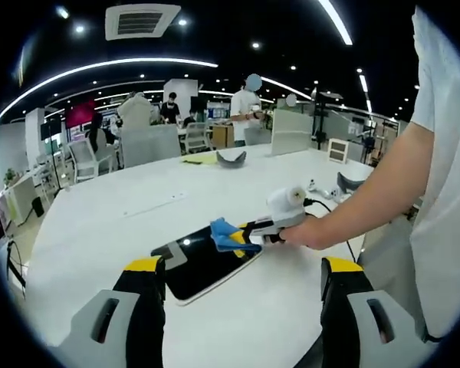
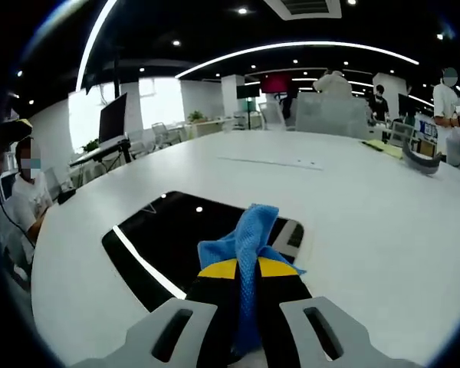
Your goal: Wipe the mirror surface with the cleaning cloth until all visible marks leave the cleaned area.
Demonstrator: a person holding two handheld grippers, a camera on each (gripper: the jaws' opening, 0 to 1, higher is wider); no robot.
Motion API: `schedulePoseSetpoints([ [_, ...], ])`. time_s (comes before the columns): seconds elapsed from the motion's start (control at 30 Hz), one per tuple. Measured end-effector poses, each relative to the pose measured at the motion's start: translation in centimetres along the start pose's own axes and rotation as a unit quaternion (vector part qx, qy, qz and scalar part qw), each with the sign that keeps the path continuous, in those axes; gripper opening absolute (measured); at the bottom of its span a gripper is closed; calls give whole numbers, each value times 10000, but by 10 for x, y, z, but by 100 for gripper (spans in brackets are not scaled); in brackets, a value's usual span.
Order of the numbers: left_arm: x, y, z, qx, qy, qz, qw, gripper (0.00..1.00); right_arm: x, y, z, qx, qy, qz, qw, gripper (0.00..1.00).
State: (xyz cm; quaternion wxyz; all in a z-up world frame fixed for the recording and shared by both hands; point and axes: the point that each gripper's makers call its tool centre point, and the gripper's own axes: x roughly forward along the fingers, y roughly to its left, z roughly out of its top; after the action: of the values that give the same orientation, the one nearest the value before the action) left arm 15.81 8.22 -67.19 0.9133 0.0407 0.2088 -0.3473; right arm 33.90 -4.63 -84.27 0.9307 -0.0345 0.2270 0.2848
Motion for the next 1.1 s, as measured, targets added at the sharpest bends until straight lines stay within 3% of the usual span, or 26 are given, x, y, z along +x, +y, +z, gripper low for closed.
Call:
schedulePoseSetpoints([
  [1.1, 16, 5, -10, -40, 92, -209, 9997, 83, 42, -9, 22, -215, -15, 290, 9993, 3],
])
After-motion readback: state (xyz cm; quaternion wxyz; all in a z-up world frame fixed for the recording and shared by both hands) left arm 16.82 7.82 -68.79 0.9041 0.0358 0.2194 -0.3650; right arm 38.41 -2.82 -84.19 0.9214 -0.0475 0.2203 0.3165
